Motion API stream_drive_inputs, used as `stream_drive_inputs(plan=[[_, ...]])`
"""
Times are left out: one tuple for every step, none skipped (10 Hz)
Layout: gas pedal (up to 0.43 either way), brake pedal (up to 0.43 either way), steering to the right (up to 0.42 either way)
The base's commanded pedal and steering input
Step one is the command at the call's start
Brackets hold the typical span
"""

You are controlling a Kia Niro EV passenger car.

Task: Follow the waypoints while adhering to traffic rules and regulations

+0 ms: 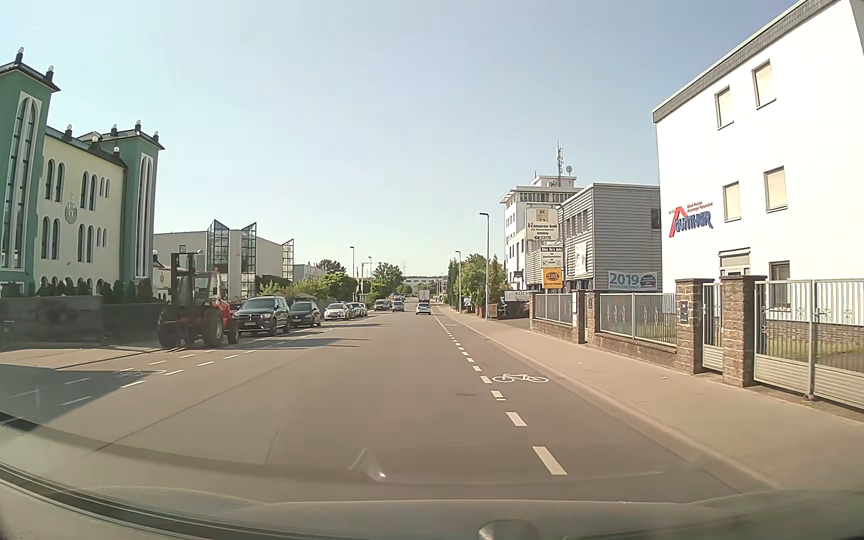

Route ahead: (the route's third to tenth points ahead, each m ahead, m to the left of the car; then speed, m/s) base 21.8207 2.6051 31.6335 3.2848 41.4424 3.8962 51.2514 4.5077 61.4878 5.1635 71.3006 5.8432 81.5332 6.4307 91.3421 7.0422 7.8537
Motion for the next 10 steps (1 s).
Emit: stream_drive_inputs(plan=[[0.000,0.280,0.050],[0.000,0.274,0.051],[0.000,0.274,0.051],[0.000,0.274,0.051],[0.000,0.274,0.051],[0.000,0.268,0.051],[0.000,0.268,0.051],[0.000,0.268,0.053],[0.000,0.262,0.053],[0.000,0.256,0.053]])
